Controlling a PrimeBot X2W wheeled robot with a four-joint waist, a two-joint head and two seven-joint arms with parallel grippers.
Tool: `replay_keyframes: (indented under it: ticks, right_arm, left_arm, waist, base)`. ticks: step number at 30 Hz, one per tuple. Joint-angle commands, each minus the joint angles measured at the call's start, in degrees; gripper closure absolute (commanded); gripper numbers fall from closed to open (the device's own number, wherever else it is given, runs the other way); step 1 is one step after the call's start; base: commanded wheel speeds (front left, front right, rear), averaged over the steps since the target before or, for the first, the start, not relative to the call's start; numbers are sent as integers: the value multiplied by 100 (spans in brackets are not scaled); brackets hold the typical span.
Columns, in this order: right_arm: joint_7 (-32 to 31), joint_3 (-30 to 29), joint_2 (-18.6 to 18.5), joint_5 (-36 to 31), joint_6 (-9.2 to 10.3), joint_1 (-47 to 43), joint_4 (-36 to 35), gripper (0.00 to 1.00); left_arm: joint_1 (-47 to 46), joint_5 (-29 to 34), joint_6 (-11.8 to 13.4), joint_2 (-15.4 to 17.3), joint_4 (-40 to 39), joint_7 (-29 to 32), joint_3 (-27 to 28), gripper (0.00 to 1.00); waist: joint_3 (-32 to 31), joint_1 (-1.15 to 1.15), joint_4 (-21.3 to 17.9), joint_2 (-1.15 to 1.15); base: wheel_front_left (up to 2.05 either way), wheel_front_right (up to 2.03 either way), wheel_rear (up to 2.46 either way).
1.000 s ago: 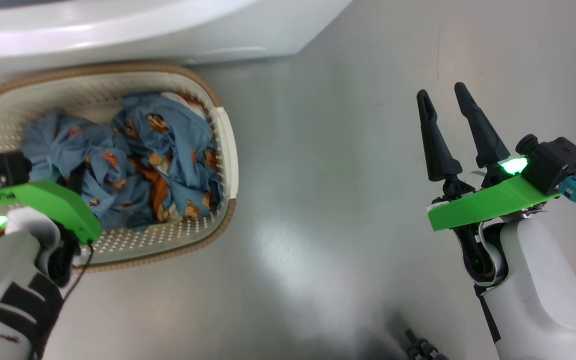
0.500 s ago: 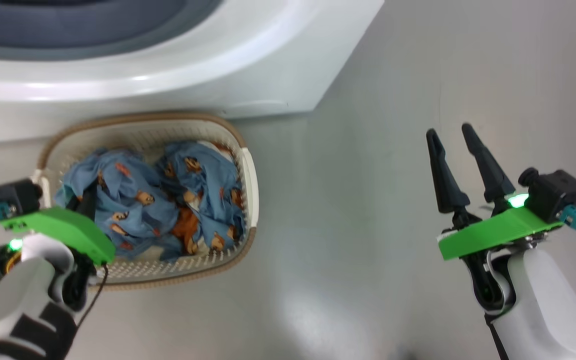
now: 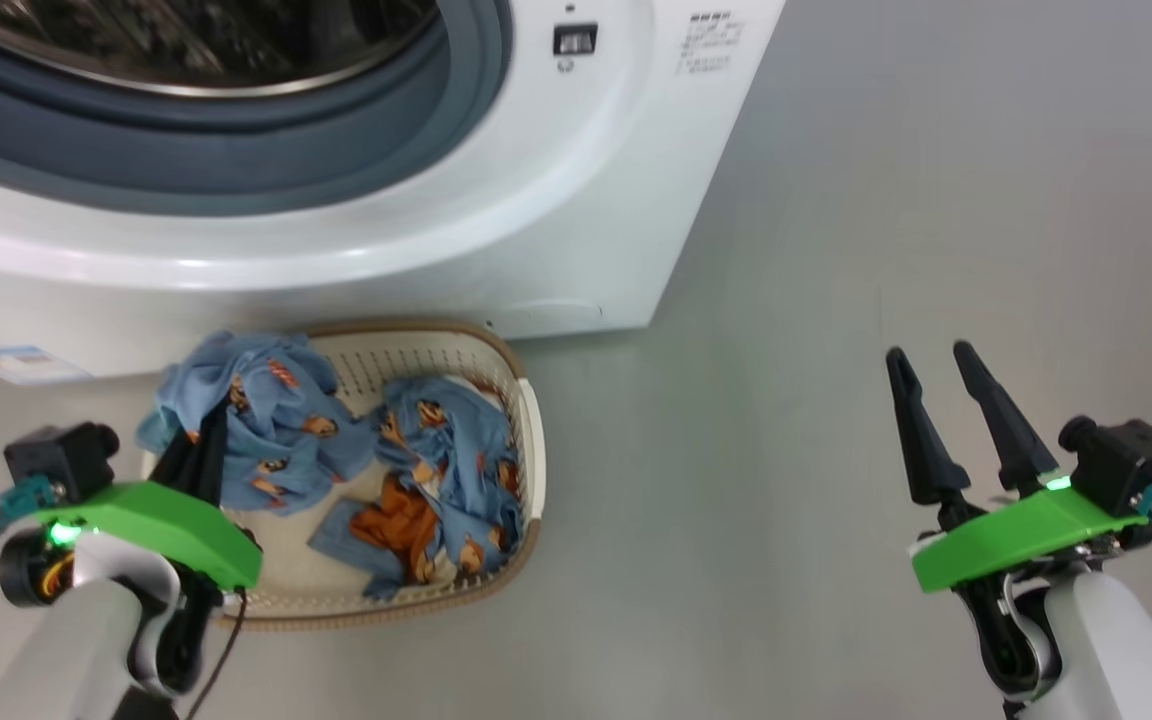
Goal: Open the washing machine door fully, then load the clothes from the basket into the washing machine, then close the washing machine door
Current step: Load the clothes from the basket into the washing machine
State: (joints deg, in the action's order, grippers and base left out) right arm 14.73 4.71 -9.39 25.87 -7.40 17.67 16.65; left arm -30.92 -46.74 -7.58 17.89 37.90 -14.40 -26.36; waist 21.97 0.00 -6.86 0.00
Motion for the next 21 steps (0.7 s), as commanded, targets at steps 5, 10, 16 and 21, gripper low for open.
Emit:
replay_keyframes:
  ticks: [5, 10, 16, 21]
  right_arm:
    - [27, 121, -181, 111, -9, -336, -43, 0]
    - [27, 146, -313, 170, -9, -509, -3, 0]
    - [27, 60, -442, 249, -9, -823, 0, 0]
    - [27, -19, -472, 285, -9, -992, -9, 0]
  left_arm:
    - [590, 481, 9, 101, -855, -60, 774, 100]
    - [1207, 976, 9, -5, -1622, -60, 1348, 100]
    - [2008, 1570, 9, -254, -2552, -60, 1862, 100]
    - [2517, 1915, 9, -473, -3129, -60, 2184, 100]
  waist:
    - [-639, 0, 79, 0]
    - [-978, 0, 62, 0]
    - [-1325, 0, 93, 0]
    - [-1453, 0, 106, 0]
  base:
    - [0, 0, 0]
    - [0, 0, 0]
    - [0, 0, 0]
    - [0, 0, 0]
